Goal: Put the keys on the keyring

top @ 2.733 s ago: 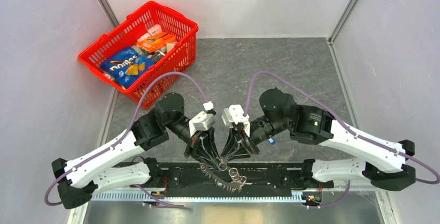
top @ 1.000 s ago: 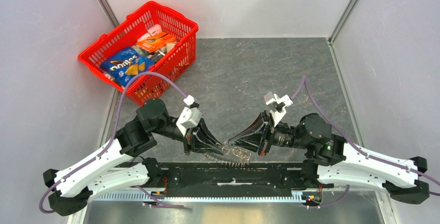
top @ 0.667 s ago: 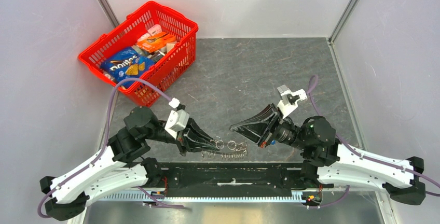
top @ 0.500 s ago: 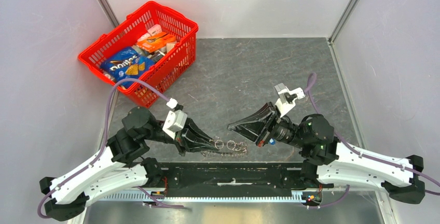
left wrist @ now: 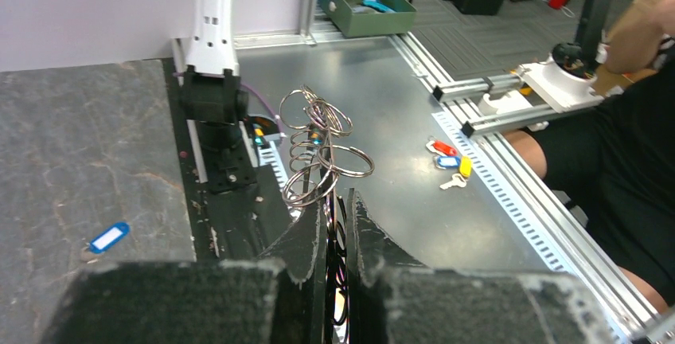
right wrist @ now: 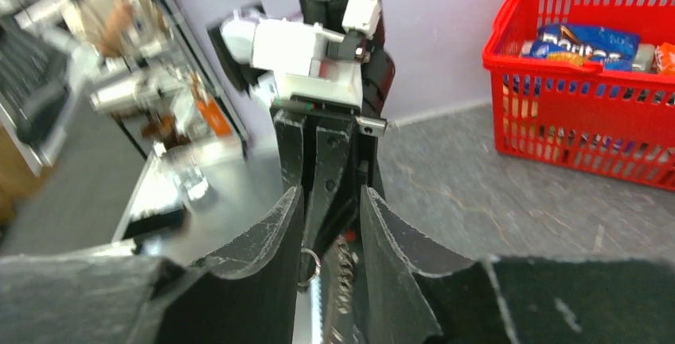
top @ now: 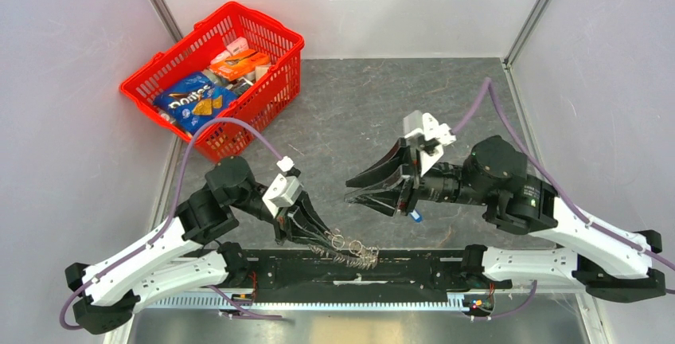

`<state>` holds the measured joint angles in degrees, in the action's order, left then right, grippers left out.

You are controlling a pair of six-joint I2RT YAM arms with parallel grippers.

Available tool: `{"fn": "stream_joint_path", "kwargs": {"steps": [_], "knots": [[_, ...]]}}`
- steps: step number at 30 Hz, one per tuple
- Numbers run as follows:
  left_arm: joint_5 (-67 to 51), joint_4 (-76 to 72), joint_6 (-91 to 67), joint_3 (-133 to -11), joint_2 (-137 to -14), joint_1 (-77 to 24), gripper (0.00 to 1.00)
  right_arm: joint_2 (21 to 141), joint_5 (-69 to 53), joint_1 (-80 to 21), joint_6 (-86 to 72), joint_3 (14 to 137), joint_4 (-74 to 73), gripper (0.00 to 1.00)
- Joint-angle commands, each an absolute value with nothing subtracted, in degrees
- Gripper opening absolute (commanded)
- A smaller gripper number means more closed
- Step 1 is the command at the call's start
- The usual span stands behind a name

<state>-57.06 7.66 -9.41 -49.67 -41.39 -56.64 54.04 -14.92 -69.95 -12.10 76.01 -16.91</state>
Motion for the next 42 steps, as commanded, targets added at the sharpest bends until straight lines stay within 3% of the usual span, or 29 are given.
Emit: {"fn": "stream_joint_path", "kwargs": {"steps": [1,13,42], "knots": [[-63.47,6.01,-11.22,-52.29,-41.31,-56.69,0.02,58.33,-21.05,-69.96,0.26,82.56,-35.68,0.40],[-65.39,3.09,-14.72,-52.21,-42.85,-56.69,0.02,60.19,-28.69,-69.93,11.37,82.86,-40.33,0.59],[-66.36,1.12,-15.36,-52.29,-43.99,-56.69,0.02,63.54,-33.07,-69.96,9.49,80.03,-32.26,0.60]]}}
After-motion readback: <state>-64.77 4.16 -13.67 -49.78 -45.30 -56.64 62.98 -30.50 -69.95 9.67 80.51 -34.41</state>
